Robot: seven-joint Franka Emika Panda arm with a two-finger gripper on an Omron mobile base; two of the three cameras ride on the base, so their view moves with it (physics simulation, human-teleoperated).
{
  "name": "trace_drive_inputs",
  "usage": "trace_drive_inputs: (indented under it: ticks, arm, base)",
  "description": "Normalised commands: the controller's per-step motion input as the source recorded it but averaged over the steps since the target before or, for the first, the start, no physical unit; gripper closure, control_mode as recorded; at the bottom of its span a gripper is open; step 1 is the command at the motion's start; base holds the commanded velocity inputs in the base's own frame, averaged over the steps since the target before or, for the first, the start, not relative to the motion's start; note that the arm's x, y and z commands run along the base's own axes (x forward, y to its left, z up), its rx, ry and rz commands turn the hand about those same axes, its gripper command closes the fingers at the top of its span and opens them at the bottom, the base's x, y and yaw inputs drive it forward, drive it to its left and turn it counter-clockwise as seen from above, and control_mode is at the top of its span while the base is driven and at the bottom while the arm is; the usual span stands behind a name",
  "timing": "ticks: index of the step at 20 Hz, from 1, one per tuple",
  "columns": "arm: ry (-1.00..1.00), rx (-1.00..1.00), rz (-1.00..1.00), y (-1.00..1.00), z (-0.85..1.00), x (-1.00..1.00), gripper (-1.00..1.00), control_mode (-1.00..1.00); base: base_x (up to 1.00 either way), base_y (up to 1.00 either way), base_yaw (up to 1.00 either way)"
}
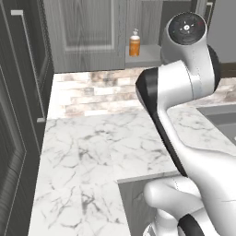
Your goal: Open the cabinet. Pick the soap dispenser and place it next to the sink. Then close the cabinet.
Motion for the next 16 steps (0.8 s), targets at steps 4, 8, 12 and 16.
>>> trace_drive_inputs:
  ticks: [4, 8, 12, 16]
  arm:
    - [-0.12, -0.04, 0.00, 0.00, -0.32, 1.00, -1.00, -1.00]
    - [-0.12, -0.05, 0.00, 0.00, -0.11, 0.71, -1.00, -1.00]
    - [-0.02, -0.11, 0.00, 0.00, -0.01, 0.45, -1.00, -1.00]
    - [0.00, -0.15, -0.03, 0.00, 0.02, 0.03, -1.00, -1.00]
  base:
    - [0.00, 0.00, 0.00]
    - [0.00, 0.00, 0.00]
    - [0.00, 0.00, 0.00]
    - [0.00, 0.00, 0.00]
